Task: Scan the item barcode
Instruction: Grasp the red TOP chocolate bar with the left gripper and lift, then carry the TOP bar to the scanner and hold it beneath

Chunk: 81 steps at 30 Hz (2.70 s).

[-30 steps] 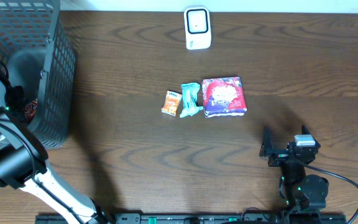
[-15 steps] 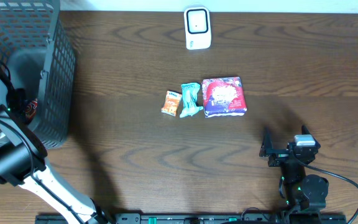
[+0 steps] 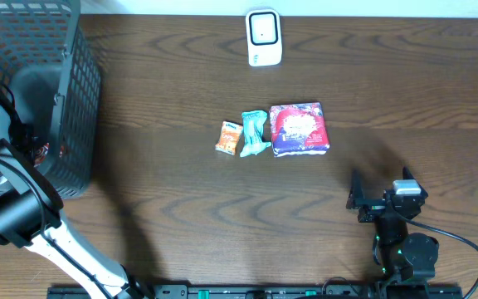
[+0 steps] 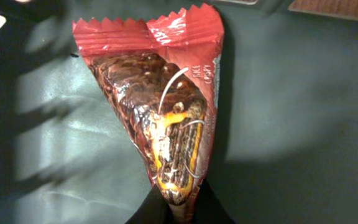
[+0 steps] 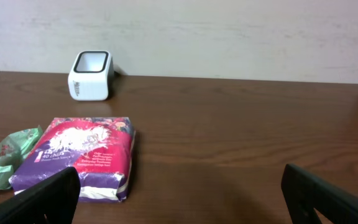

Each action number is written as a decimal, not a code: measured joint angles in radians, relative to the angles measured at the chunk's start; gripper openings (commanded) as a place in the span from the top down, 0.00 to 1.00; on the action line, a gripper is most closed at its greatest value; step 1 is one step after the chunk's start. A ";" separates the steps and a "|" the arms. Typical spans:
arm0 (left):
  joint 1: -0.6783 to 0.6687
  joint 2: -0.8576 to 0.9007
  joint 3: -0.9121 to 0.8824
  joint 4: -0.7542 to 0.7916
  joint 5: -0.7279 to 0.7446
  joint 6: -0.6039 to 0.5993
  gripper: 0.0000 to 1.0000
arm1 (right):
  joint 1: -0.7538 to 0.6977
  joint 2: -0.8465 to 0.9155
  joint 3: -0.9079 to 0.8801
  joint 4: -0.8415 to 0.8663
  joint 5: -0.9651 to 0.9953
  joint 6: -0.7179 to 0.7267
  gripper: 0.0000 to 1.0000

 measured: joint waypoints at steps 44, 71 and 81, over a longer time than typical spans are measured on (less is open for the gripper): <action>-0.859 -0.697 -0.013 0.120 0.616 0.802 0.93 | 0.000 0.000 0.000 0.000 0.000 0.000 0.01; -0.981 -0.117 -0.013 0.003 0.278 0.880 0.92 | 0.000 0.000 0.000 0.000 0.000 0.000 0.01; -0.982 -0.078 -0.013 0.026 0.193 0.877 0.92 | 0.000 0.000 0.000 0.000 0.000 0.000 0.01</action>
